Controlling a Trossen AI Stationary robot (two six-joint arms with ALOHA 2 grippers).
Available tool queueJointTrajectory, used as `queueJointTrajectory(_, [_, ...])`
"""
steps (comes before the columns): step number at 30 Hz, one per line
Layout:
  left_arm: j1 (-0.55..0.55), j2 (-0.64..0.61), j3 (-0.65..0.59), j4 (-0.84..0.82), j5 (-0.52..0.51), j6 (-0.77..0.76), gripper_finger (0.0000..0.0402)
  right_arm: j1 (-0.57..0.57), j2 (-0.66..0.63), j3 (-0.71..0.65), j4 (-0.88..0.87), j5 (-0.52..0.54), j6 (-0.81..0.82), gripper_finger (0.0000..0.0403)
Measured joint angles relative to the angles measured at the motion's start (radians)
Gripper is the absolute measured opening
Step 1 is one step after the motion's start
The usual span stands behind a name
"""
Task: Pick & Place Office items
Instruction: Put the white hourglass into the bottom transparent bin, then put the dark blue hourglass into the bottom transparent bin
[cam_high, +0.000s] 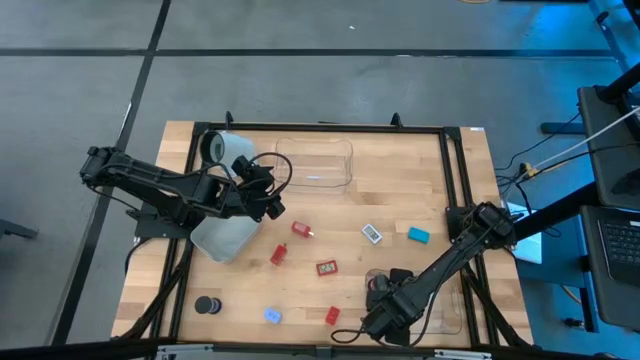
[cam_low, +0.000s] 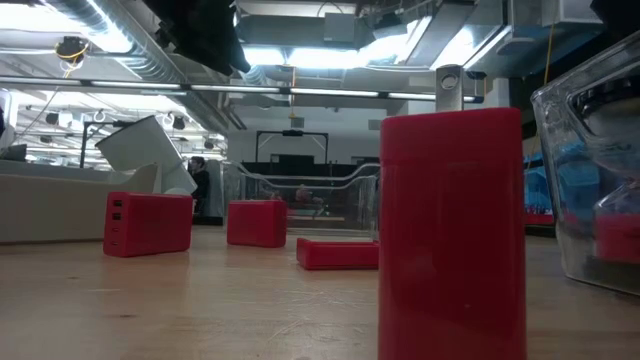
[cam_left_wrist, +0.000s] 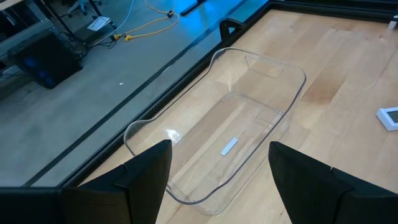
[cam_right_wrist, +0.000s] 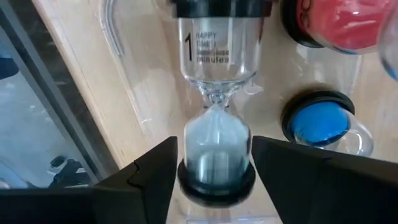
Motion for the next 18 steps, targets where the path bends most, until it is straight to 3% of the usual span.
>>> queueJointTrajectory(7, [0.000,0.000,0.000,0.003,0.008,0.008,0.0265,-0.032,-0.068,-0.006,-0.037,-0.058,0.025,0.0247])
queueJointTrajectory(11, [0.000,0.000,0.000,0.005,0.101,0.048,0.0265,-0.041,-0.151,-0.005,-0.073,-0.056,0.055,0.0254])
queueJointTrajectory(15, [0.000,0.000,0.000,0.004,0.282,0.072,0.0265,-0.043,-0.248,-0.004,-0.088,0.052,0.072,0.0250])
queueJointTrajectory(18, [0.000,0.000,0.000,0.005,0.400,0.071,0.0265,-0.043,-0.312,-0.004,-0.089,0.203,0.072,0.0247])
